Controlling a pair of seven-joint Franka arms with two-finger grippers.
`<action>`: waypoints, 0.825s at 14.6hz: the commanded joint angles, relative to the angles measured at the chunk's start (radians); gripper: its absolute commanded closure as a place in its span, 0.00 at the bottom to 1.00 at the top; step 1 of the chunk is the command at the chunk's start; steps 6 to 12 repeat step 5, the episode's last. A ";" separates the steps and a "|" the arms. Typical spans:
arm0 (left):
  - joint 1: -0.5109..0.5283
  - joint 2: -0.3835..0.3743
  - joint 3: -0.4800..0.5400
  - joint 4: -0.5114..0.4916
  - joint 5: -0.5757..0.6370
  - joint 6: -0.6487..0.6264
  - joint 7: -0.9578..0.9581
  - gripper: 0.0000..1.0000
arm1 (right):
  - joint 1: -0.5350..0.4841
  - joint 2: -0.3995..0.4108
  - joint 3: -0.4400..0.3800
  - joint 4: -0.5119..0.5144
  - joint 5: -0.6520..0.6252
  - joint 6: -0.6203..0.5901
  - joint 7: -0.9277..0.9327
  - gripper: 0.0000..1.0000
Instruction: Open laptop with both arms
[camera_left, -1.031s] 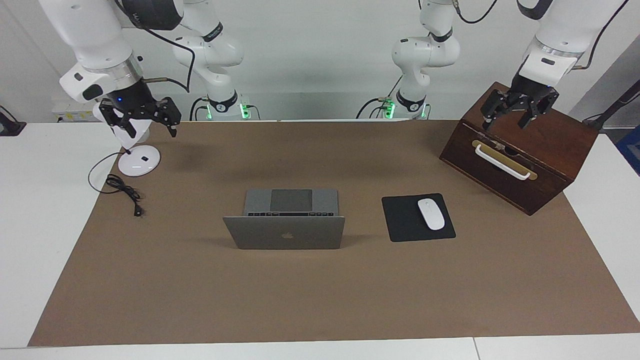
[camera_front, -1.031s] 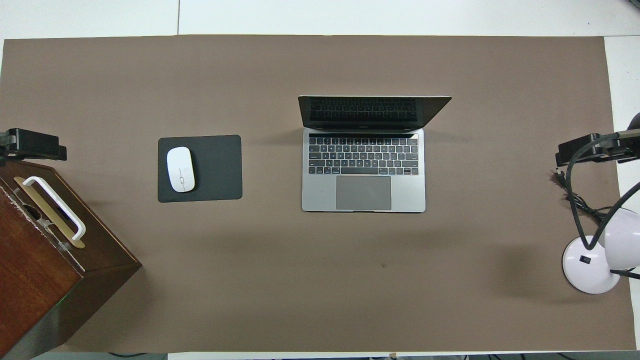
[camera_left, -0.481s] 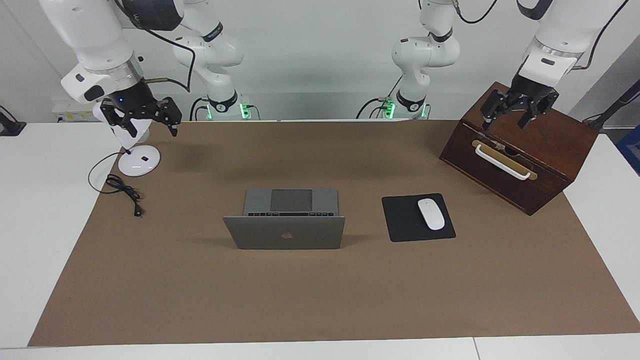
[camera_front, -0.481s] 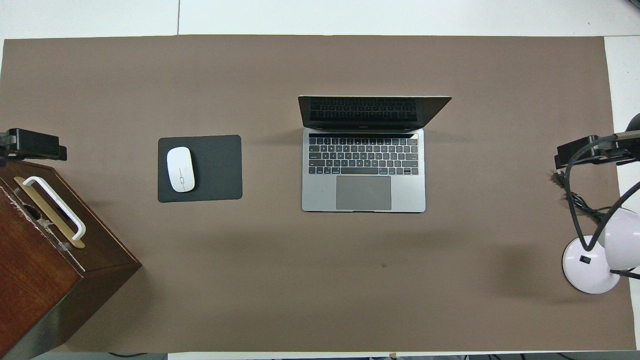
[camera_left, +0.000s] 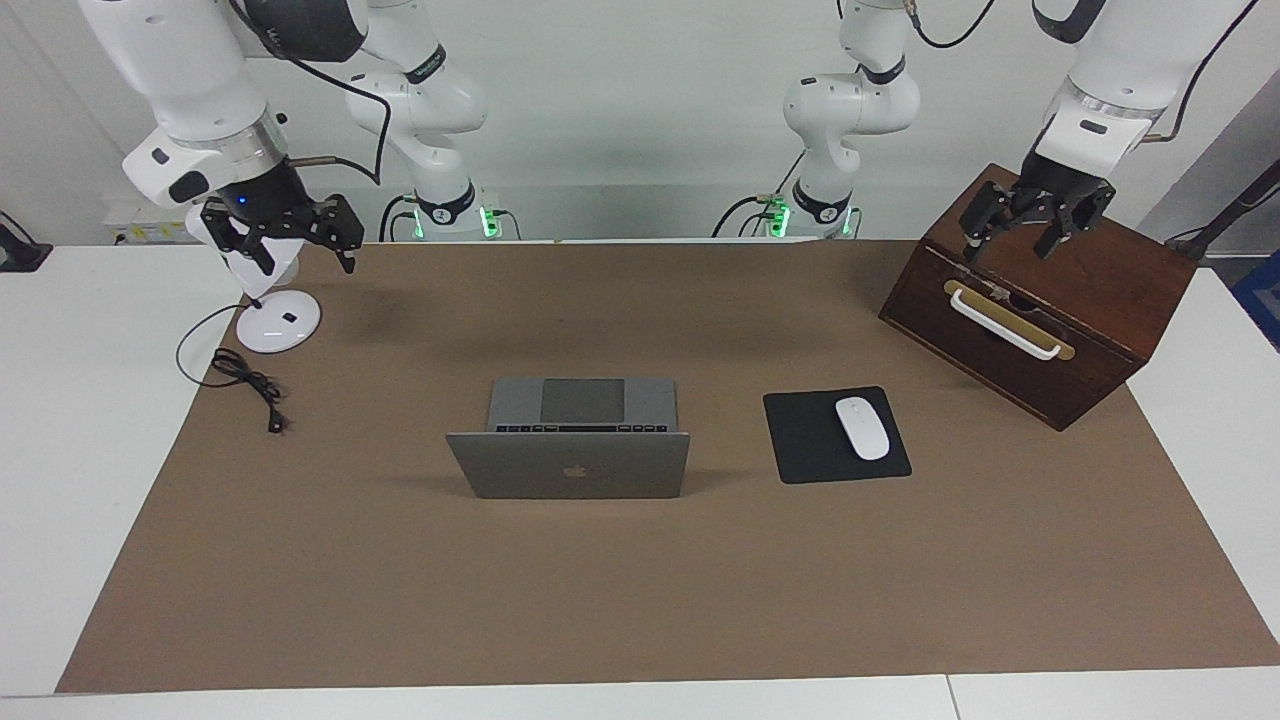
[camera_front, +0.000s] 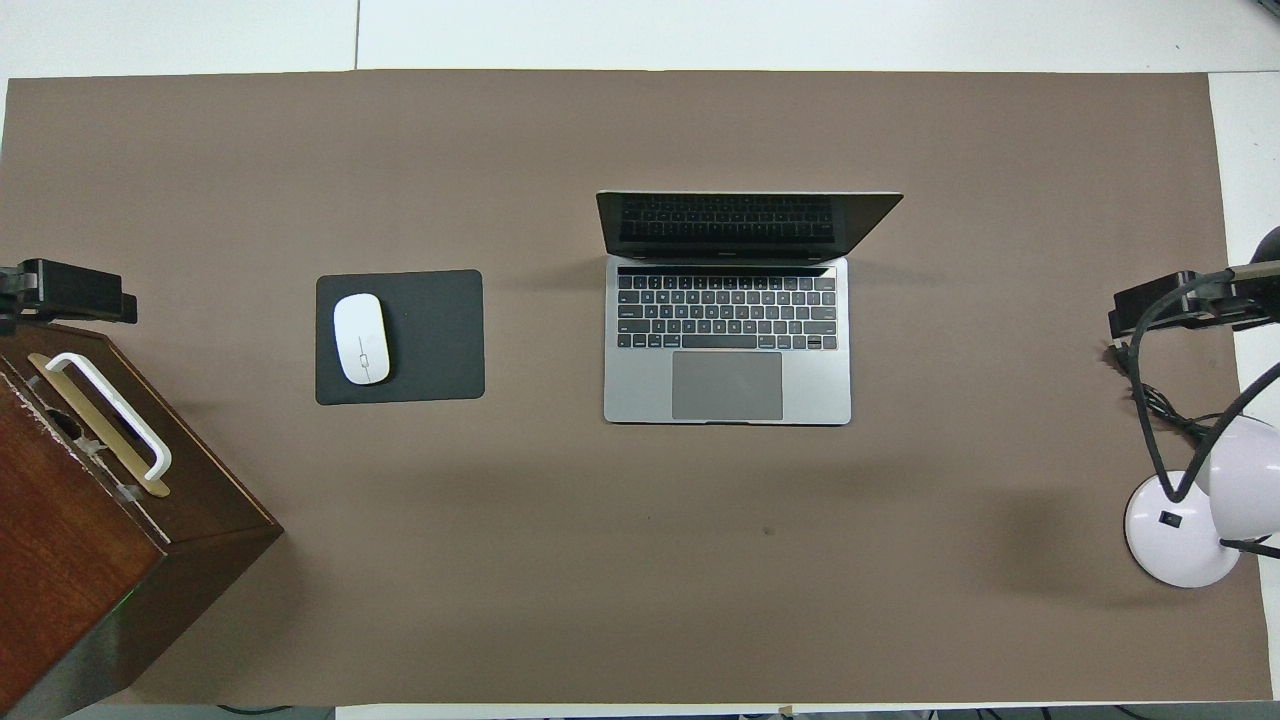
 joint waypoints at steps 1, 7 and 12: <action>0.008 -0.014 -0.009 -0.025 0.019 0.026 -0.003 0.00 | -0.012 -0.027 0.006 -0.028 0.006 -0.003 -0.013 0.00; 0.008 -0.014 -0.008 -0.025 0.019 0.026 -0.003 0.00 | -0.009 -0.027 0.006 -0.028 0.006 -0.003 -0.011 0.00; 0.008 -0.014 -0.008 -0.025 0.019 0.026 -0.003 0.00 | -0.009 -0.027 0.006 -0.028 0.006 -0.003 -0.011 0.00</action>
